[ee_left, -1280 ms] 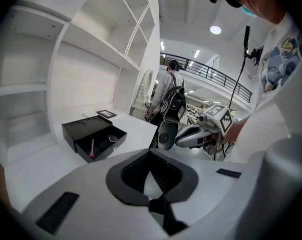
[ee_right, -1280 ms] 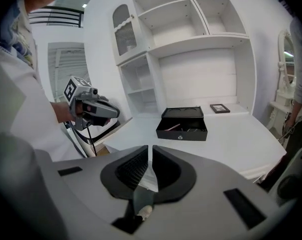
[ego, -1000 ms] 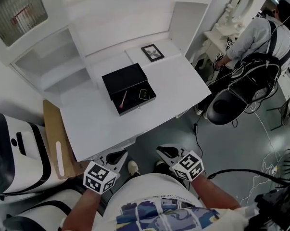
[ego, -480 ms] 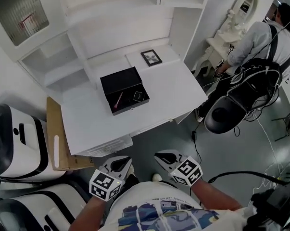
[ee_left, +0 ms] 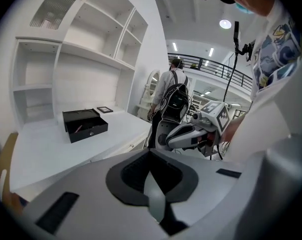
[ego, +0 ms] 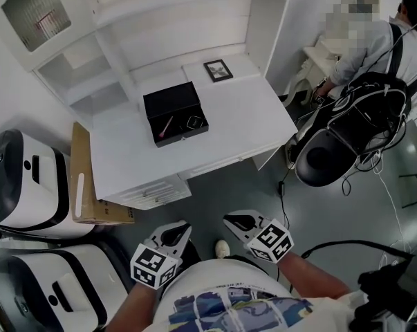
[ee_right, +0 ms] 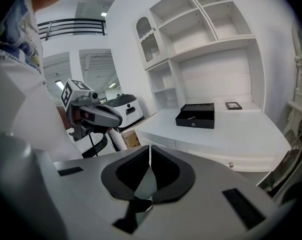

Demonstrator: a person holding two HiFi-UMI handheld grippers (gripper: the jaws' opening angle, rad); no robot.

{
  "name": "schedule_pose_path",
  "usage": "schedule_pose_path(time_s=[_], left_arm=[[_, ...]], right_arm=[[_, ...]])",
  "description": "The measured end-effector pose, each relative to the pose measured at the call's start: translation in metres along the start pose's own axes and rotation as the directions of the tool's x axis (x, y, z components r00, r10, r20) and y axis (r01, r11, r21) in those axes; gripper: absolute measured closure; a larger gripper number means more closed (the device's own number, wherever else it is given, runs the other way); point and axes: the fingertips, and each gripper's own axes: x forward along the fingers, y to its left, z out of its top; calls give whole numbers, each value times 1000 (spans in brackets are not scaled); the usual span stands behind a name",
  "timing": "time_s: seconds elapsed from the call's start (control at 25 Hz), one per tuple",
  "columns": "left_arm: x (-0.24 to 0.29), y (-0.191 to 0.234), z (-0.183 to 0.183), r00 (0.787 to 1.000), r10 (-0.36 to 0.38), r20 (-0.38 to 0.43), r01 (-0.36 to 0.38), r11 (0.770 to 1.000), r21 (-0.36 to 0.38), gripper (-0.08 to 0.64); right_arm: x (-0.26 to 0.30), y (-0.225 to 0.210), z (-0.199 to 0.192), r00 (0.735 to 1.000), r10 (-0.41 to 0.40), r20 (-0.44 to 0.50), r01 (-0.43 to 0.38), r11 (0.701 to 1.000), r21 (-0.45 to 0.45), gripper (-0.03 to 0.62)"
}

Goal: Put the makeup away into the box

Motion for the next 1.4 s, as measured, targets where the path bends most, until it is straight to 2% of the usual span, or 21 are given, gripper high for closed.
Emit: schedule_pose_path(time_s=[0.36, 0.84, 1.4], left_arm=[[-4, -21, -14, 998, 59, 3, -59, 998, -35, 546], [0, -30, -5, 999, 40, 0, -40, 999, -28, 546], [4, -17, -5, 1000, 30, -8, -30, 999, -31, 546]], right_arm=[[-8, 14, -11, 997, 72, -4, -72, 996, -44, 558], [-13, 17, -9, 997, 79, -9, -79, 996, -41, 560], [-3, 11, -5, 997, 75, -26, -77, 995, -57, 561]])
